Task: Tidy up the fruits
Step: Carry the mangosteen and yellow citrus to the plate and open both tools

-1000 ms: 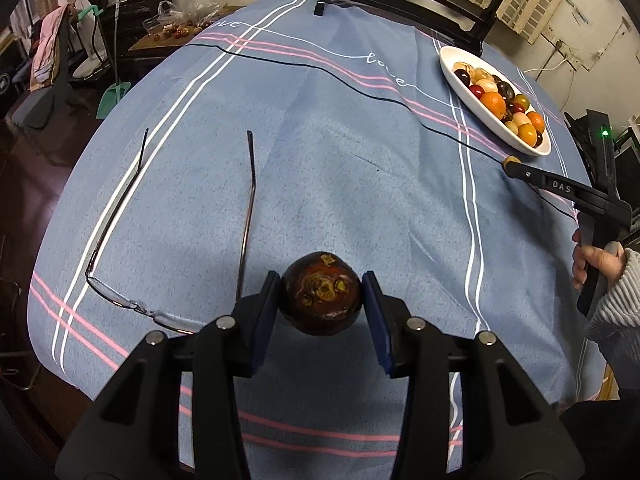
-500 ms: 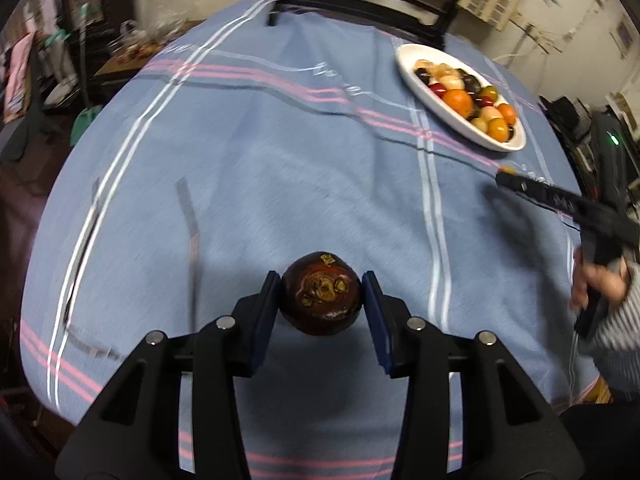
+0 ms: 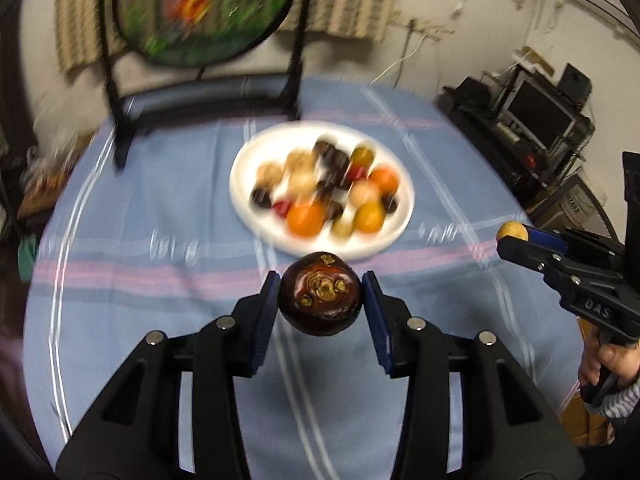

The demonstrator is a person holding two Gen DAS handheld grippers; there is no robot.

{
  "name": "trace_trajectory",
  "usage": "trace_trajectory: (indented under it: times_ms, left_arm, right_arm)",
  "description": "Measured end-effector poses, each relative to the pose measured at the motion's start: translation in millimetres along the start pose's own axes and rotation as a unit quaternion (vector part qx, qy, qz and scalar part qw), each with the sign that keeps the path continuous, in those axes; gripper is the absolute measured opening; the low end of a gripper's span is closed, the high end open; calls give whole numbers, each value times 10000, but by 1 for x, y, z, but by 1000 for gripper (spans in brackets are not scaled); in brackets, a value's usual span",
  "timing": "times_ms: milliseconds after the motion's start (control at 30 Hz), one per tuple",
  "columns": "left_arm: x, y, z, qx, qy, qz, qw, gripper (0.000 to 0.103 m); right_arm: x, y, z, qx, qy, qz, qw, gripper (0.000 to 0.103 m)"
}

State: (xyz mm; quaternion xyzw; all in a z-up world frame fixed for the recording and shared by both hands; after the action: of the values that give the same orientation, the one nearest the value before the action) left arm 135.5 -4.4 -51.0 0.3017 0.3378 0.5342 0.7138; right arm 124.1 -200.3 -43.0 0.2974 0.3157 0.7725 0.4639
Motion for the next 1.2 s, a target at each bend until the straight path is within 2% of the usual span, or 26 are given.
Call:
trace_trajectory:
  times_ms: [200, 300, 400, 533, 800, 1067, 1200]
  left_arm:
    - [-20, 5, 67, -454, -288, -23, 9986, 43]
    - [-19, -3, 84, -503, -299, 2, 9983, 43]
    - [-17, -19, 93, -445, -272, 44, 9986, 43]
    - [-7, -55, 100, -170, -141, 73, 9997, 43]
    - [17, -129, 100, 400, 98, 84, 9991, 43]
    - [30, -170, 97, 639, 239, 25, 9977, 43]
    - [30, -181, 95, 709, 233, -3, 9972, 43]
  right_arm:
    - [-10, 32, 58, -646, -10, -46, 9979, 28]
    - [-13, 30, 86, -844, 23, -14, 9964, 28]
    - [-18, 16, 105, -852, 13, 69, 9963, 28]
    - [-21, -15, 112, -665, -1, 179, 9976, 28]
    - [-34, -101, 108, 44, -103, 290, 9995, 28]
    - [-40, -152, 100, 461, -166, 301, 9983, 28]
    - [-40, -165, 95, 576, -166, 302, 9977, 28]
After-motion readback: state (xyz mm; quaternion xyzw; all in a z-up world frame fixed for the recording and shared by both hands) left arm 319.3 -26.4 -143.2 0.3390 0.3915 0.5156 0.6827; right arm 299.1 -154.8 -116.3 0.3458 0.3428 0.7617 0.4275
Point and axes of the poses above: each gripper's, at about its wrist camera, not at the fingertips, and y roughly against the way its jaws point, x to its left, z to its top, the point moved 3 cm from there along -y, roughly the way its jaws point, and after that the axes turned 4 degrees about x, right-handed, at the moved point
